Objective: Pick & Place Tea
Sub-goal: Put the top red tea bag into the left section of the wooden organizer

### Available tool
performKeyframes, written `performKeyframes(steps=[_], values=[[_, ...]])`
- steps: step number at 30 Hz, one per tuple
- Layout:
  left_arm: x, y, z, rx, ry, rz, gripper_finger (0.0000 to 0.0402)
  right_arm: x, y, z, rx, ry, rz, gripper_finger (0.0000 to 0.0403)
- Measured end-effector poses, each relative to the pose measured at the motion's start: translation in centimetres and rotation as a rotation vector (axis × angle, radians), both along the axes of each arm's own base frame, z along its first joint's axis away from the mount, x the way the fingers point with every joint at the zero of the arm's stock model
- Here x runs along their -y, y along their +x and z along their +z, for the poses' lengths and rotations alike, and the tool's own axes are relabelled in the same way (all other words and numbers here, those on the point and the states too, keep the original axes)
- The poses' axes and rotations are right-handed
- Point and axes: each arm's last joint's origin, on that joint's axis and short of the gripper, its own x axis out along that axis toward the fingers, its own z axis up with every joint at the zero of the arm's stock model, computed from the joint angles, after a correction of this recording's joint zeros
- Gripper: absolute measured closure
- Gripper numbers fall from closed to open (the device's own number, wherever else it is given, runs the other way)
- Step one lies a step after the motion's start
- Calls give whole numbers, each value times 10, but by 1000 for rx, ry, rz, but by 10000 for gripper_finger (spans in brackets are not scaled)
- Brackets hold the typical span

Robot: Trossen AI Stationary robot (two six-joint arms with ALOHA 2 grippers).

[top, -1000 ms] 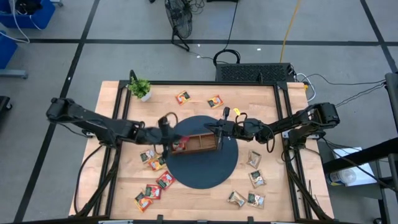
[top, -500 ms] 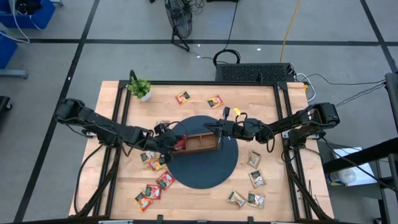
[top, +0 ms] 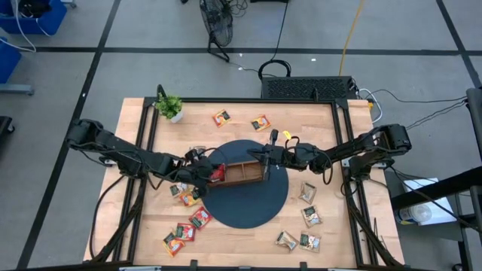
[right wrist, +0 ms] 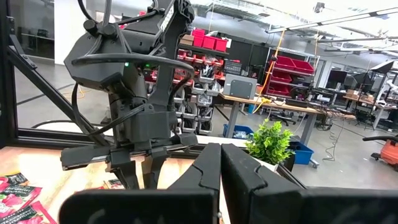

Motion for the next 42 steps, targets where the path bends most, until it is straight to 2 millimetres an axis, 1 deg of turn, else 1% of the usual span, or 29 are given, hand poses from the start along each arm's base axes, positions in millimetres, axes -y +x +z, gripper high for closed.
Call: performKeyframes(steps=[4,7,10,12,14,15,17,18,20,21,22,28,33,39,42], values=[[-1,0,1,-1,39,-20,289,0,0,0,0,0,0,403],[-2,0,6,12,84,-37,267,0,0,0,0,0,0,403],[-1,5,19,45,103,-63,257,0,0,0,0,1,0,403],[1,9,29,72,111,-84,256,0,0,0,-1,0,0,403],[2,11,38,59,108,-111,257,0,0,0,-1,0,0,403],[3,12,42,33,102,-142,262,0,0,0,-1,0,0,403],[6,19,44,-29,74,-187,284,0,0,0,-4,0,0,403],[7,21,41,-87,64,-211,301,0,0,-1,-5,0,0,403],[10,25,34,-203,63,-250,352,0,0,-1,-6,-1,0,403],[12,30,32,-231,71,-260,375,0,0,-1,-6,-1,0,403],[13,35,30,-246,76,-264,387,0,0,-1,-6,-1,0,403],[12,50,4,-372,83,-280,397,0,0,0,-4,-2,0,403],[6,56,-10,-424,69,-262,398,0,0,-1,-8,-3,0,403],[2,58,-11,-422,27,-266,398,0,0,-1,-9,-3,0,403],[2,56,-7,-411,25,-267,398,0,0,-1,-8,-3,0,403]])
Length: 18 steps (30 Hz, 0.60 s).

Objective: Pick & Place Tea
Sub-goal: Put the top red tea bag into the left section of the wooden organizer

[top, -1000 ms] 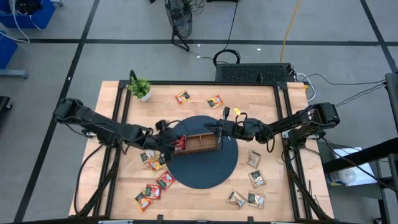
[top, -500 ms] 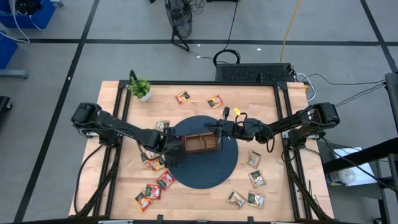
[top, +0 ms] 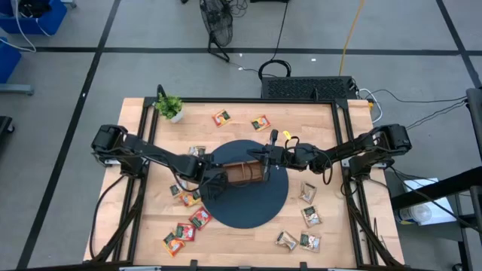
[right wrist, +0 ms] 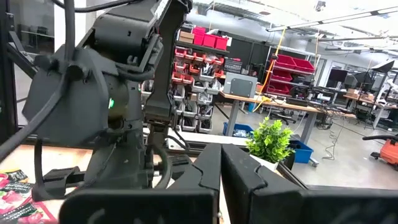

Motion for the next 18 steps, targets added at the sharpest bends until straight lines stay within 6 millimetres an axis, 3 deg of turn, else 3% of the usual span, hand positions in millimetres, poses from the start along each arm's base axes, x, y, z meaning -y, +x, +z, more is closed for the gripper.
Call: performKeyframes(steps=[7,18], values=[[0,-2,7,11,-49,-17,399,0,0,0,0,0,0,403],[-3,7,-16,-48,-56,-8,399,0,0,0,0,1,0,403]])
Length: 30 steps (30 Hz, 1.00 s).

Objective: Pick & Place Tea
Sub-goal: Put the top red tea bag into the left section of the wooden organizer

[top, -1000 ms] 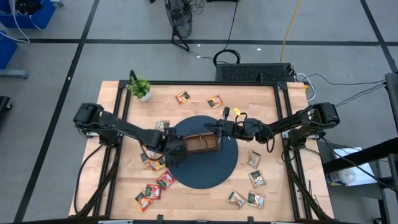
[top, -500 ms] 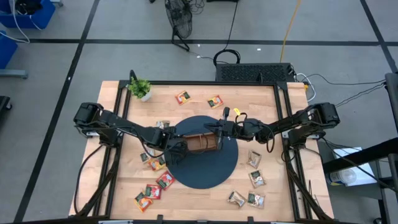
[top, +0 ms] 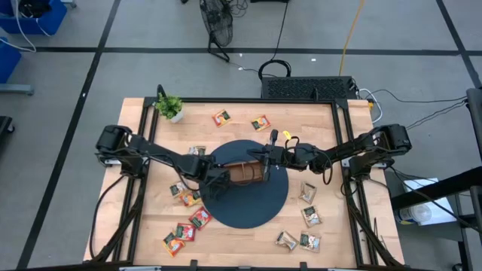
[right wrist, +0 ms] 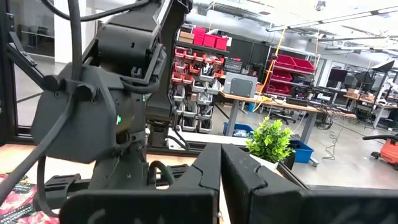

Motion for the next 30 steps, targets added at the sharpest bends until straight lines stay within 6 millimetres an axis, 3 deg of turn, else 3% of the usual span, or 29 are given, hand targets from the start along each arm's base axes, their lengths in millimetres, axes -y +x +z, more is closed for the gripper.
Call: performKeyframes(steps=[7,14,30], values=[[-1,6,-6,-8,-132,-28,399,0,0,0,-1,-1,0,403],[-8,7,-8,-4,-137,16,399,0,0,0,0,-2,0,403],[-3,1,-9,5,156,63,397,0,0,0,-1,-2,0,403]])
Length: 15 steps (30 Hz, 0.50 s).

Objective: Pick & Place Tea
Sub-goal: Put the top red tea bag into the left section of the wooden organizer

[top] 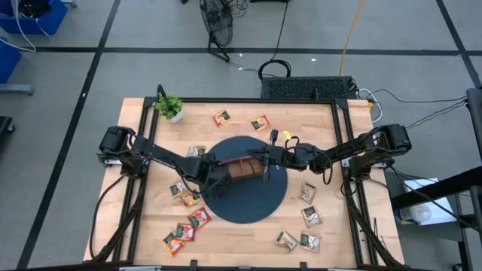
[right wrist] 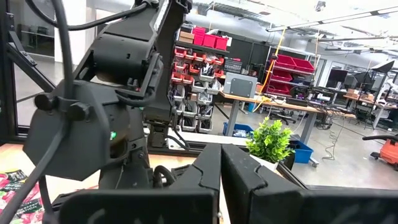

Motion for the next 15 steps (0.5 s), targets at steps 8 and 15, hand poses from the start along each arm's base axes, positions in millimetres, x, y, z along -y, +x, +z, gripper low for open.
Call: performKeyframes(steps=[8,15], values=[[5,-1,15,-26,212,1,399,0,0,0,0,0,0,403],[15,9,32,12,207,-55,399,0,0,0,0,0,0,403]])
